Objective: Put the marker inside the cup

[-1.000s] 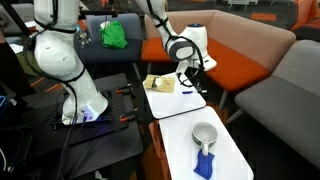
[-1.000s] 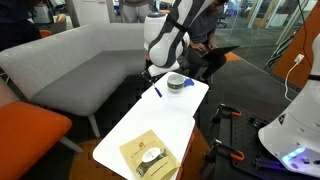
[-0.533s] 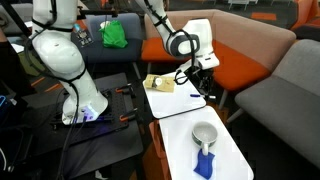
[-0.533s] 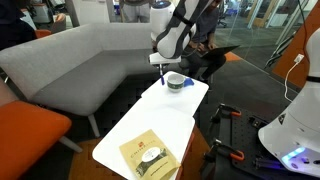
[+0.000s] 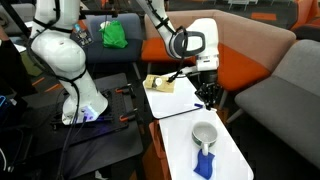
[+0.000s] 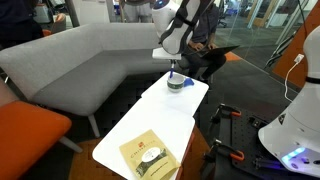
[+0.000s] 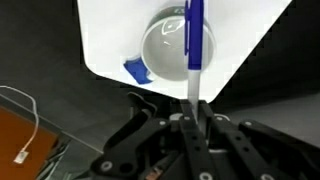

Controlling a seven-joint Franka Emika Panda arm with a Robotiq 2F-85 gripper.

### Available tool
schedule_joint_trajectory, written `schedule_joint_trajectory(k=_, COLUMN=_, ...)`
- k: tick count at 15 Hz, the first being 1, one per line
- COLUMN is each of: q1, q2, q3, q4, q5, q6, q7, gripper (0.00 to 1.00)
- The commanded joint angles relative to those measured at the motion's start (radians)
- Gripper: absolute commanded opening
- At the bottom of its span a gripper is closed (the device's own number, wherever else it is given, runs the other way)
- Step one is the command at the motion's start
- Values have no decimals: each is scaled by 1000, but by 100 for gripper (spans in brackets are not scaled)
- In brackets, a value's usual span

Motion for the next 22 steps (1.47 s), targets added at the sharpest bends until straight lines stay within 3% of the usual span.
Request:
schedule_joint_trajectory(k=1, q1=8, q2=90, q3=-10, q4=90, q5=-43, q6=-169, q7=166, gripper=3)
schedule_joint_trajectory(k=6, q1=-75, q2=167, q3=59, q4=240, q5=-113, q6=-471, q7=325, gripper=3)
schedule_joint_trajectory(k=10, q1=-212, q2=228, q3=180, q4=396, q5=-184, q6=-674, q7=357, gripper=3)
schedule_joint_trajectory(k=14, q1=-320, q2=291, q3=275, q4=542, q5=-300, q6=-690, q7=376, gripper=3)
schedule_joint_trajectory(k=22, q1=-453, q2=456, q3=405, q4=803, q5=-445, q6=-857, q7=358, gripper=3)
